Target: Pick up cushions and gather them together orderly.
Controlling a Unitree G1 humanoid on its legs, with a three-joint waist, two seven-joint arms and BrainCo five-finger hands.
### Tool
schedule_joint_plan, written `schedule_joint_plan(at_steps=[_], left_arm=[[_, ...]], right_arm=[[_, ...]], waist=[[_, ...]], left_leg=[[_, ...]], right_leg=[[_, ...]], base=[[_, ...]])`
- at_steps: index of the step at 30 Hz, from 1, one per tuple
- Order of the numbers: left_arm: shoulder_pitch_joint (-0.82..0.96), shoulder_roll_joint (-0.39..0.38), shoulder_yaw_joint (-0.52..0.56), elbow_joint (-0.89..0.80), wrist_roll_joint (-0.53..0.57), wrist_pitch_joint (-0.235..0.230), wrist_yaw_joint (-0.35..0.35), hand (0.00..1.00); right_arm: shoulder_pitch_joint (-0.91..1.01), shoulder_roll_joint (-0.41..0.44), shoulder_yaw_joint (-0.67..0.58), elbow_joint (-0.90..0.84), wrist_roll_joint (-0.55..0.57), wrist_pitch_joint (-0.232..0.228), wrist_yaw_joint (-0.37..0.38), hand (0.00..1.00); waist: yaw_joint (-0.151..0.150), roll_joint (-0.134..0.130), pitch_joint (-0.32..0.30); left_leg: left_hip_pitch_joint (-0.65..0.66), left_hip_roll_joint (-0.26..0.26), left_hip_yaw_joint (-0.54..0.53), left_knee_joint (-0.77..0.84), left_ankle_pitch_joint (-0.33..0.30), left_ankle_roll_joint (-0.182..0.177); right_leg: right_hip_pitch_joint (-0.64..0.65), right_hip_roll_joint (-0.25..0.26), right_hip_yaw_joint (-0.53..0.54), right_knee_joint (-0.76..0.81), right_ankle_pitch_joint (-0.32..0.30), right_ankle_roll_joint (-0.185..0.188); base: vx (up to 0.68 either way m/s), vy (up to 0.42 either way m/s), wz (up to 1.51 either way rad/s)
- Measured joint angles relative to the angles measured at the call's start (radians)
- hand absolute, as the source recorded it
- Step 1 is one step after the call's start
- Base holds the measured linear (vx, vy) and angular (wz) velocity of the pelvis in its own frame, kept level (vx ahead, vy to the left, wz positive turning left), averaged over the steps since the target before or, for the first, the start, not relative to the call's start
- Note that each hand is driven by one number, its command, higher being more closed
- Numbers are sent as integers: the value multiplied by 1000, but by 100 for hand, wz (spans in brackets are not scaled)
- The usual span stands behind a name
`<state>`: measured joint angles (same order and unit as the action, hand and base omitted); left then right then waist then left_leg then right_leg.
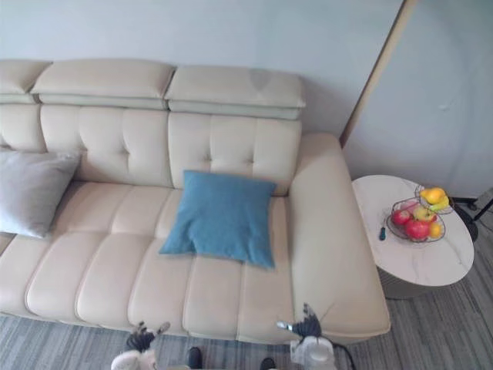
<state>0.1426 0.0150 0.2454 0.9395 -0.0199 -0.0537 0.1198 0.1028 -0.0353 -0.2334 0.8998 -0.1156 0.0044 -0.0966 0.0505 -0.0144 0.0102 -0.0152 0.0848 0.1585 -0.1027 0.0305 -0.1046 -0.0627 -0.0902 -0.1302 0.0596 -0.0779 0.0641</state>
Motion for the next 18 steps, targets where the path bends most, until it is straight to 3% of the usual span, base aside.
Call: schedule_joint_plan(at_steps=[8, 9, 18], left_arm=[[-16, 3, 43, 64, 42, 4, -19, 0], [-9, 73, 8, 94, 78, 15, -27, 0], [-9, 72, 8, 94, 77, 15, -27, 0]], right_arm=[[1, 5, -132, 106, 10, 17, -2, 0], [-46, -23, -185, 182, 20, 22, -2, 0], [-46, -22, -146, 182, 38, 17, -1, 0]], waist=[[-15, 1, -4], [-50, -4, 31], [-48, -3, 32]], left_leg=[[70, -13, 22, 1, -1, 9], [123, -44, -18, 0, -36, 27], [122, -44, -17, 0, -36, 27]], right_leg=[[72, 2, 34, -37, 25, 1], [129, -22, 41, -50, 2, 17], [129, -22, 40, -50, 2, 17]], base=[[106, 20, -15], [37, 5, 0], [0, 0, 0]])
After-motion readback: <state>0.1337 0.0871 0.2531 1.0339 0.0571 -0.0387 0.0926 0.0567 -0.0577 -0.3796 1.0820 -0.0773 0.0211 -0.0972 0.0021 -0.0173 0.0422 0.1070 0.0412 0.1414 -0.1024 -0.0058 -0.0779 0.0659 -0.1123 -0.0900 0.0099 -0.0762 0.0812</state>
